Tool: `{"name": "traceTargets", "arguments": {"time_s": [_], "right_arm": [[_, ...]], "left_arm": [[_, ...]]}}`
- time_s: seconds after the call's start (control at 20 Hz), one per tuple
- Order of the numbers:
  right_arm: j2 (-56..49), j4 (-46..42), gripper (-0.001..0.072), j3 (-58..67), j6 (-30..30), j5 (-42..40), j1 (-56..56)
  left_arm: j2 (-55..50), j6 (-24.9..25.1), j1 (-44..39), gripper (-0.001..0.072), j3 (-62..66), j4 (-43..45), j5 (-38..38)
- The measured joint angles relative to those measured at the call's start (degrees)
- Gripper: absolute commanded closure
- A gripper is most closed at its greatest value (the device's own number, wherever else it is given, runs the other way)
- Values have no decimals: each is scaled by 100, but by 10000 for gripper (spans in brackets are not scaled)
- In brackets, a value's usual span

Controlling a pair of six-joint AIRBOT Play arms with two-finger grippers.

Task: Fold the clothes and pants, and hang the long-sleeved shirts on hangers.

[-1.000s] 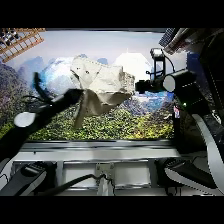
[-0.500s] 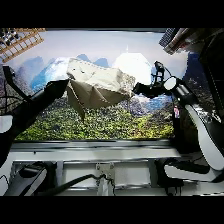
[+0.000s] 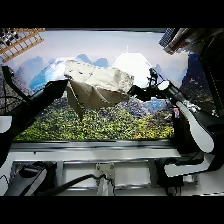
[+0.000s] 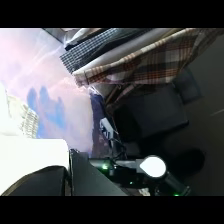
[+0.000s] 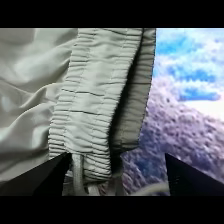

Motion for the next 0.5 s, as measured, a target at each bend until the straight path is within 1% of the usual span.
{"name": "traceTargets", "arguments": {"time_s": [0.2, 0.3, 0.35, 0.4, 0.5], "right_arm": [[-293, 1217, 23, 0, -726, -79, 0], [-387, 1753, 83, 0, -1038, -90, 0], [-422, 1954, 90, 0, -1147, -101, 0], [-446, 2094, 102, 0, -1235, -118, 2], [-476, 2302, 159, 11, -1351, -175, 33]], "left_arm": [[0, 2, 0, 701, 0, 0, 0], [0, 0, 0, 701, 0, 0, 0], [0, 0, 0, 700, 0, 0, -2], [-2, 0, 0, 700, 0, 0, -2], [-39, -44, 0, 701, 0, -2, -7]]}}
